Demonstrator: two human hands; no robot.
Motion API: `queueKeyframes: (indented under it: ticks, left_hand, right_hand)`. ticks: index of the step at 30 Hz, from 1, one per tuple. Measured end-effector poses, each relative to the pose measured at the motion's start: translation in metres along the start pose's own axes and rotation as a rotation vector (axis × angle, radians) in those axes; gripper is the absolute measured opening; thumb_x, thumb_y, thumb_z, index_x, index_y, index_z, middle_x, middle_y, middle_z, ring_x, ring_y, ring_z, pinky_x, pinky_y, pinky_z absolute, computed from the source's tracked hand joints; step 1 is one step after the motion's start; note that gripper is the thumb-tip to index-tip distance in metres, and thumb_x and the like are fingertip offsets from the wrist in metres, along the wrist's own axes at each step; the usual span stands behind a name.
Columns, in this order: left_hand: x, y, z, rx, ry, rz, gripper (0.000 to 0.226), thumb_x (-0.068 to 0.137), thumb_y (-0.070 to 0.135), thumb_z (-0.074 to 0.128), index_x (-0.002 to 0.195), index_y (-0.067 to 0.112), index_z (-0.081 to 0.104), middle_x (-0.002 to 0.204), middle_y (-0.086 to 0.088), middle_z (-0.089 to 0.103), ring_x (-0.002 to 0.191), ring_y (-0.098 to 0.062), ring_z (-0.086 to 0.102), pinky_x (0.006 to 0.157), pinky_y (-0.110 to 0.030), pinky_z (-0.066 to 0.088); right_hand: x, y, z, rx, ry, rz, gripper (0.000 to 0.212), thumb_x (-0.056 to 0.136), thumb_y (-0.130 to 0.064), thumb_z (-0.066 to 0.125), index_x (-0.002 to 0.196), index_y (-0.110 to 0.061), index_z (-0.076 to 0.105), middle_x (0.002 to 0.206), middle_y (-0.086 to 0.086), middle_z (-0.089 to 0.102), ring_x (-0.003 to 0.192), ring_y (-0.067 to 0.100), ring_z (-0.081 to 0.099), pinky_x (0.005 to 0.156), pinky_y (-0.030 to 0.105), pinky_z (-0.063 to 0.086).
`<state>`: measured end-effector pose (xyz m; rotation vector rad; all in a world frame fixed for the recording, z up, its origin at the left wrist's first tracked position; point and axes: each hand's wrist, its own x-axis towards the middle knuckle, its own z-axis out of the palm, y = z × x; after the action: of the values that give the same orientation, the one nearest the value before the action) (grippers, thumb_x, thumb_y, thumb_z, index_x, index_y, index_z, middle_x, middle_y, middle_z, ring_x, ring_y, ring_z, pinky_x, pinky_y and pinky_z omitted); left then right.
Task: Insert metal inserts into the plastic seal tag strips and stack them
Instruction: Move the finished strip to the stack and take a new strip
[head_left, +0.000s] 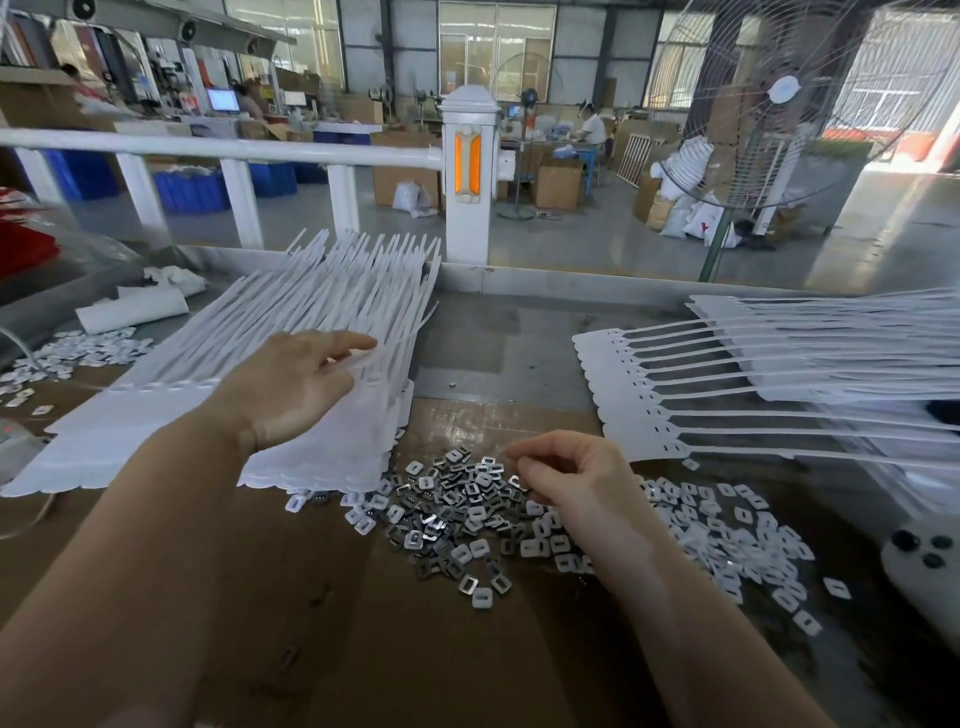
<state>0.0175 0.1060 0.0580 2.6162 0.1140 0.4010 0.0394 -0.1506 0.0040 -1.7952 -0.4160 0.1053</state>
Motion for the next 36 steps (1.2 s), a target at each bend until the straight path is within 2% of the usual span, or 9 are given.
queueKeyframes:
  ticks: [4,7,12,15,19,28,32,34,36]
  left_hand:
    - [0.004,-0.004,0.01,0.128,0.107,-0.015,0.06,0.077,-0.01,0.045,0.127,0.023,0.054,0.115,-0.004,0.059,0.096,-0.016,0.049,0.083,-0.025,0.04]
    - [0.006,-0.004,0.018,0.305,0.05,-0.06,0.069,0.077,-0.013,0.039,0.133,0.027,0.049,0.124,-0.005,0.053,0.112,-0.024,0.041,0.093,-0.034,0.039]
    - [0.004,-0.005,0.025,0.365,-0.054,-0.079,0.071,0.079,-0.01,0.038,0.137,0.03,0.043,0.132,-0.002,0.047,0.119,-0.026,0.037,0.1,-0.037,0.035]
    - [0.002,-0.005,0.024,0.287,-0.024,-0.104,0.068,0.079,-0.011,0.04,0.135,0.026,0.045,0.127,0.002,0.056,0.113,-0.023,0.048,0.095,-0.033,0.041]
    - [-0.001,-0.003,0.023,0.212,0.11,-0.143,0.049,0.081,-0.013,0.042,0.116,0.016,0.06,0.117,-0.003,0.059,0.095,-0.021,0.054,0.083,-0.031,0.044]
    - [-0.022,0.003,0.042,0.129,0.244,-0.139,0.051,0.078,-0.015,0.049,0.123,0.008,0.059,0.124,-0.006,0.055,0.112,-0.026,0.05,0.098,-0.031,0.037]
    - [-0.034,0.019,0.046,-0.042,0.278,-0.197,0.047,0.078,-0.004,0.061,0.122,0.012,0.059,0.128,-0.003,0.053,0.117,-0.022,0.047,0.099,-0.027,0.034]
    - [-0.042,0.027,0.047,-0.186,0.362,-0.289,0.045,0.078,-0.004,0.056,0.118,0.015,0.061,0.129,-0.003,0.052,0.117,-0.027,0.048,0.101,-0.033,0.036]
    - [-0.048,0.033,0.047,-0.337,0.487,-0.403,0.045,0.078,-0.002,0.053,0.116,0.019,0.061,0.133,-0.006,0.046,0.113,-0.036,0.048,0.099,-0.048,0.042]
  right_hand:
    - [0.0,0.0,0.0,0.0,0.005,0.01,0.016,0.087,-0.013,0.062,0.087,-0.024,0.073,0.08,-0.01,0.071,0.076,-0.002,0.064,0.068,0.012,0.051]
    - [0.0,0.0,0.0,-0.021,0.011,0.013,0.015,0.087,-0.014,0.062,0.087,-0.025,0.073,0.081,-0.011,0.071,0.076,-0.003,0.063,0.069,0.012,0.051]
    - [-0.001,0.001,0.001,-0.022,0.016,0.017,0.016,0.087,-0.014,0.062,0.086,-0.025,0.073,0.079,-0.012,0.071,0.075,-0.003,0.063,0.068,0.011,0.05]
    - [-0.001,0.001,0.0,-0.023,0.014,0.022,0.015,0.087,-0.014,0.062,0.086,-0.026,0.073,0.079,-0.013,0.071,0.076,-0.003,0.063,0.067,0.009,0.048]
    - [0.0,0.002,0.001,-0.028,0.014,0.024,0.016,0.087,-0.015,0.063,0.084,-0.026,0.073,0.079,-0.014,0.071,0.076,-0.003,0.063,0.068,0.01,0.048]
    - [0.0,0.001,0.002,-0.046,0.018,0.015,0.014,0.086,-0.013,0.062,0.085,-0.023,0.073,0.078,-0.009,0.07,0.073,-0.004,0.062,0.069,0.011,0.048]
    - [-0.001,0.001,0.002,-0.06,0.02,0.009,0.014,0.087,-0.014,0.062,0.086,-0.023,0.073,0.081,-0.011,0.07,0.076,-0.004,0.061,0.073,0.011,0.049]
    - [-0.001,0.002,0.002,-0.068,0.024,0.004,0.013,0.087,-0.015,0.062,0.087,-0.022,0.073,0.081,-0.011,0.07,0.076,-0.005,0.061,0.073,0.011,0.049]
    - [-0.001,0.002,0.002,-0.078,0.027,0.0,0.013,0.087,-0.015,0.062,0.088,-0.022,0.073,0.081,-0.011,0.07,0.076,-0.005,0.06,0.071,0.011,0.048]
